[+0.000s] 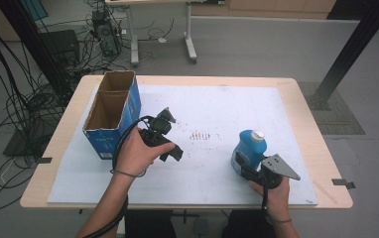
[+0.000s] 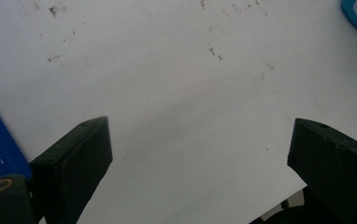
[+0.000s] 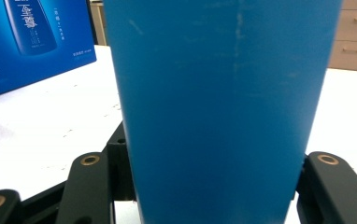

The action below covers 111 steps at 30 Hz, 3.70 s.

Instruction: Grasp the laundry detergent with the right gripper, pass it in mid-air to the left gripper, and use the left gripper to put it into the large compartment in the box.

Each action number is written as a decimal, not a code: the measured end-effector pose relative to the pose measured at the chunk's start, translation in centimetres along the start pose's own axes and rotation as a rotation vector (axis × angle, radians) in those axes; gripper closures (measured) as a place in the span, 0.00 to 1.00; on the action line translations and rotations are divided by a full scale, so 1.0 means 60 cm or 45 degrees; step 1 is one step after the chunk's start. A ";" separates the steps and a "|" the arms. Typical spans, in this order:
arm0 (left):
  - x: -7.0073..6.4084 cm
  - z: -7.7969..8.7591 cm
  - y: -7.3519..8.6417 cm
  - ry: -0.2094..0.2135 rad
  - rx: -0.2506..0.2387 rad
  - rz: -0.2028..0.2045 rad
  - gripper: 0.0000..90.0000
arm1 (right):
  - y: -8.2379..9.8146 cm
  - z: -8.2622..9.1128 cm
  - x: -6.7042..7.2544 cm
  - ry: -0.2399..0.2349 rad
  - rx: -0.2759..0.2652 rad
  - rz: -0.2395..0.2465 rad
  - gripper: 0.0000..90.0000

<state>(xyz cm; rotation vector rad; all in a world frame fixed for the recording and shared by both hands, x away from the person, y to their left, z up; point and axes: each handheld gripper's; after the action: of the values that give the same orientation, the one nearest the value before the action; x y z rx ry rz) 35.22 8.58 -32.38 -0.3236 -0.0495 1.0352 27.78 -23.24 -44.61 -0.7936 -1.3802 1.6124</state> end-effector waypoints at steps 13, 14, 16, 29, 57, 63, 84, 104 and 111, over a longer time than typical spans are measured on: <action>0.000 0.002 -0.001 -0.027 0.015 -0.001 0.08 | -0.001 0.000 0.000 -0.003 0.006 -0.002 0.47; 0.000 0.002 -0.001 -0.029 0.015 -0.002 0.08 | -0.001 0.000 0.000 -0.002 0.004 -0.003 0.47; 0.000 0.001 -0.001 -0.030 0.017 -0.002 0.08 | -0.001 0.000 0.000 -0.001 0.006 -0.002 0.47; -0.001 0.001 -0.002 -0.027 0.023 -0.008 0.08 | -0.001 0.000 0.000 0.001 0.006 0.000 0.48; 0.003 0.004 -0.001 -0.027 0.018 -0.007 0.08 | 0.000 0.000 0.001 0.002 -0.002 0.008 0.48; 0.006 0.004 -0.003 -0.018 0.020 -0.010 0.08 | -0.002 0.000 0.000 -0.005 0.009 0.010 0.48; 0.003 0.057 -0.041 0.052 0.023 -0.218 0.08 | -0.078 0.006 -0.051 -0.183 0.085 -0.007 0.48; 0.000 0.150 -0.079 0.148 0.042 -0.501 0.09 | -0.178 -0.013 -0.101 -0.583 0.097 0.013 0.48; -0.013 0.168 -0.088 0.176 0.050 -0.655 0.09 | -0.203 -0.020 -0.091 -0.778 0.116 0.052 0.48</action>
<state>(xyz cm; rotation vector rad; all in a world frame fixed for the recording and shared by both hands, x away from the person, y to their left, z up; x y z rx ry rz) 37.28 7.86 -21.18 -0.3238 0.0124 0.5024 33.63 -27.24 -33.21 -0.2750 -1.6911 2.0331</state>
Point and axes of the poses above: each handheld gripper's, and its own axes: z roughly backward along the jaws, y roughly out of its underside, x roughly to its left, and after that the axes turned 1 degree about -z, right-handed
